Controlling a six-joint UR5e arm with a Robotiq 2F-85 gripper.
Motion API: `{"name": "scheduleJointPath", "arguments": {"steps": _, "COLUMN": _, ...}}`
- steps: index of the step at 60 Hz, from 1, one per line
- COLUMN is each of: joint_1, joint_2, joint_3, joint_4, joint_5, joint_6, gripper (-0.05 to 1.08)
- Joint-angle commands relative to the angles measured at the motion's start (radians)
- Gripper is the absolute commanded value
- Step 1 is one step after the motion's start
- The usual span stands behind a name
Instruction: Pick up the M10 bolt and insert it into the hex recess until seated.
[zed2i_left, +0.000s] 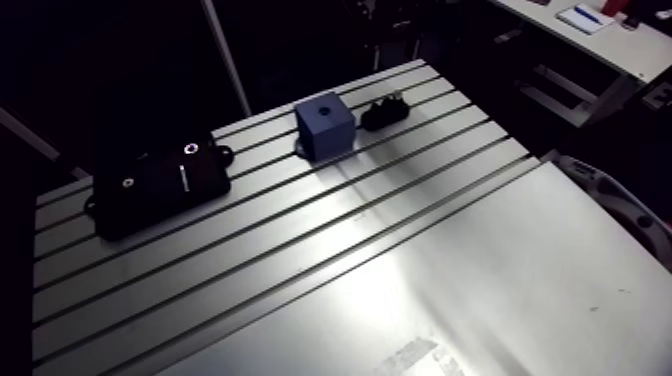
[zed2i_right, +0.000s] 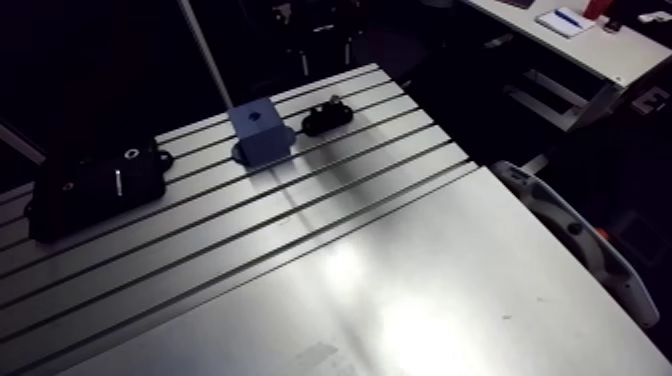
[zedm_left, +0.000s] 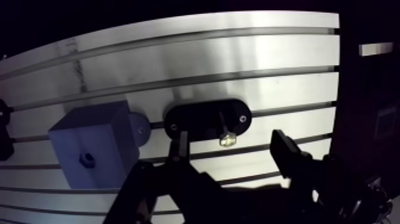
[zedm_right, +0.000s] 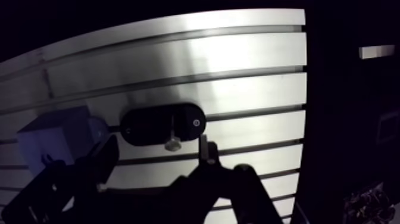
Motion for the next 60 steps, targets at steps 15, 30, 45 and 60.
{"name": "scheduleJointPath", "arguments": {"steps": 15, "joint_1": -0.006, "joint_2": 0.013, "joint_3": 0.014, "joint_4": -0.002, "joint_5": -0.008, "joint_6": 0.0, "gripper": 0.29}}
{"name": "scheduleJointPath", "arguments": {"steps": 30, "joint_1": -0.02, "joint_2": 0.022, "joint_3": 0.019, "joint_4": -0.003, "joint_5": -0.006, "joint_6": -0.001, "gripper": 0.31}}
{"name": "scheduleJointPath", "arguments": {"steps": 45, "joint_1": -0.027, "joint_2": 0.022, "joint_3": 0.021, "joint_4": -0.003, "joint_5": -0.006, "joint_6": -0.007, "gripper": 0.32}}
{"name": "scheduleJointPath", "arguments": {"steps": 60, "joint_1": -0.026, "joint_2": 0.024, "joint_3": 0.03, "joint_4": -0.003, "joint_5": -0.006, "joint_6": -0.013, "gripper": 0.33}}
